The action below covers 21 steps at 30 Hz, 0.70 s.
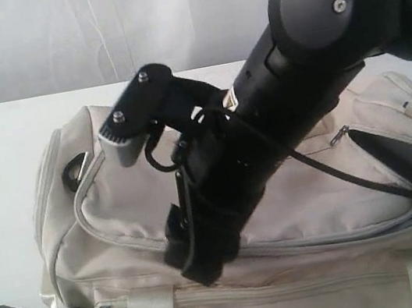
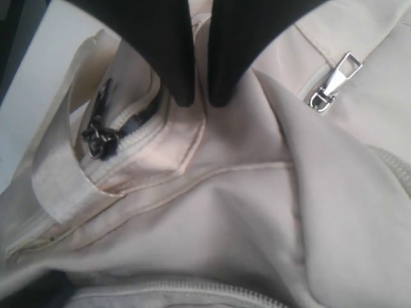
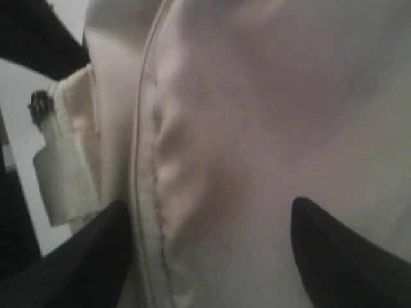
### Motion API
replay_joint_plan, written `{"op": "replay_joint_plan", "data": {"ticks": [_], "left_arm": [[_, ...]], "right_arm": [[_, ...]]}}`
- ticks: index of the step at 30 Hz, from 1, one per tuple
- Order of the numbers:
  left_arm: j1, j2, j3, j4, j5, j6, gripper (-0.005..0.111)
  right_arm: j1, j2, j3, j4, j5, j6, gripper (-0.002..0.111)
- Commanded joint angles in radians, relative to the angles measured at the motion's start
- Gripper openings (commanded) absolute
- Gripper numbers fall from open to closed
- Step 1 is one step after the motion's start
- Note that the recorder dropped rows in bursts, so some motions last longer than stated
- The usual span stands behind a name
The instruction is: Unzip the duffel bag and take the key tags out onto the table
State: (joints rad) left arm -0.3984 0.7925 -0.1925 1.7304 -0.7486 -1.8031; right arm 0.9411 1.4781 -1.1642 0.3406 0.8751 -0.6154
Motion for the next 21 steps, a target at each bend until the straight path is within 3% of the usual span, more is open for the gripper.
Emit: {"op": "replay_joint_plan", "data": {"ticks": [1, 8, 16, 18, 21], "left_arm": [[-0.002, -0.007, 0.005, 0.014, 0.008, -0.007, 0.016], [-0.002, -0.007, 0.005, 0.014, 0.008, -0.007, 0.016], [-0.002, -0.007, 0.005, 0.014, 0.008, -0.007, 0.016], [-0.002, -0.007, 0.005, 0.014, 0.008, -0.007, 0.016], [-0.002, -0.007, 0.005, 0.014, 0.008, -0.007, 0.016]], "right_arm": [[-0.005, -0.008, 0.004, -0.024, 0.112, 0.042, 0.066], [-0.005, -0.011, 0.004, 0.0, 0.144, 0.044, 0.066], [-0.005, -0.007, 0.004, 0.003, 0.008, 0.063, 0.065], [-0.005, -0.007, 0.004, 0.003, -0.022, 0.076, 0.06], [-0.005, -0.007, 0.004, 0.003, -0.046, 0.092, 0.043]]}}
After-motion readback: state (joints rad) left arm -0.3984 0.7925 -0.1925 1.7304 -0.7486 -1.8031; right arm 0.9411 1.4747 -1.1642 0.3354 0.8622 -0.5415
